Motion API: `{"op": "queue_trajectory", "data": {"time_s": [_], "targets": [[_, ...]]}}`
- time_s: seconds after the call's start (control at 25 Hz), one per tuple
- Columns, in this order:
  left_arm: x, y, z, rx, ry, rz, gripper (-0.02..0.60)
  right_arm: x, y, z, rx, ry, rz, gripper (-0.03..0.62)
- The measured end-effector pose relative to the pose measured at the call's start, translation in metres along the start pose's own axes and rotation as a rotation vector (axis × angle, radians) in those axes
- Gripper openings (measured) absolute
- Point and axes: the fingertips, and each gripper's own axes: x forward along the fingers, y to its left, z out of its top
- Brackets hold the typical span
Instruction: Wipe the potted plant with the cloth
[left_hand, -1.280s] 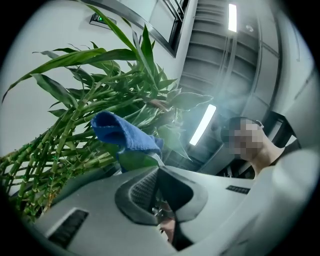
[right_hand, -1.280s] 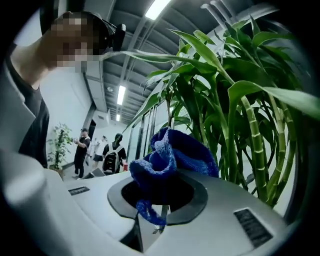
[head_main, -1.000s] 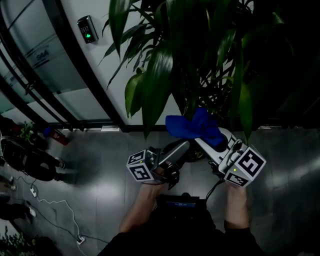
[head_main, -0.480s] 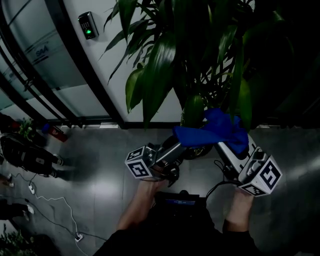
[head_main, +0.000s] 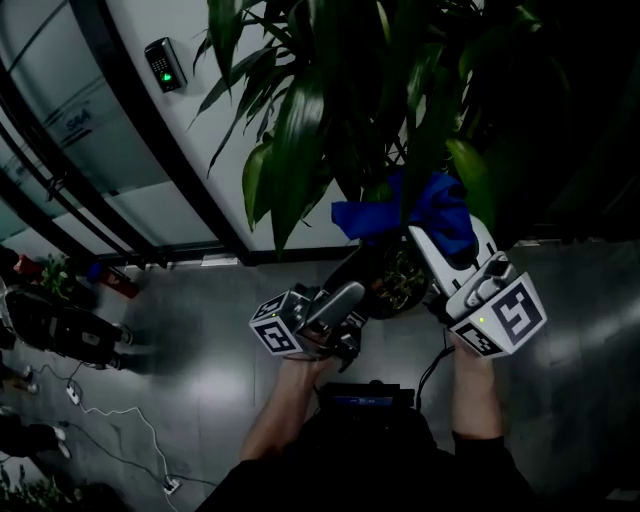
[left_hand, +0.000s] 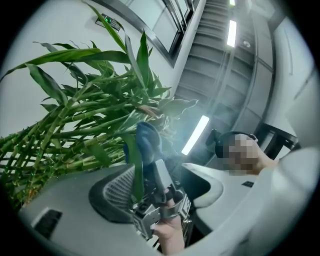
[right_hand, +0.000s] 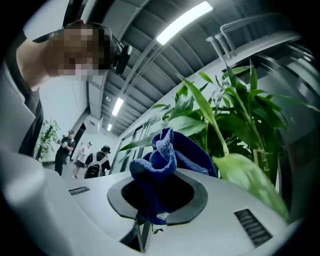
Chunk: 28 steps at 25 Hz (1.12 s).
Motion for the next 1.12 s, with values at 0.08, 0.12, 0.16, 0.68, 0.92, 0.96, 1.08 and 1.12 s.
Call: {"op": "queue_trajectory", "data": {"time_s": [0.08, 0.12, 0.16, 0.68, 0.92, 0.96, 1.08, 1.12], "targets": [[0.002, -0.001, 0.000, 0.000, 0.002, -0.011, 0.294, 0.007, 0.005, -0.025, 0.027, 0.063, 0.024, 0.089], [0.004, -0.002, 0.000, 0.002, 0.004, -0.015, 0.299, 0.007, 0.008, -0.036, 0.048, 0.086, 0.037, 0.089], [0.005, -0.003, -0.001, 0.005, 0.007, -0.019, 0.305, 0.006, 0.012, -0.044, 0.066, 0.102, 0.049, 0.089], [-0.002, 0.009, 0.001, -0.018, -0.014, -0.004, 0.319, -0.022, 0.047, -0.071, 0.100, 0.162, 0.120, 0.087], [0.003, 0.006, 0.005, -0.016, -0.029, -0.015, 0.319, -0.025, 0.063, -0.075, 0.075, 0.180, 0.163, 0.087], [0.003, 0.007, 0.005, -0.015, -0.030, -0.017, 0.319, -0.026, 0.065, -0.075, 0.077, 0.179, 0.174, 0.087], [0.003, 0.009, 0.004, -0.016, -0.029, -0.012, 0.319, -0.030, 0.071, -0.081, 0.082, 0.211, 0.199, 0.087], [0.002, 0.010, 0.003, -0.019, -0.028, -0.008, 0.319, -0.033, 0.073, -0.083, 0.086, 0.224, 0.204, 0.087]]}}
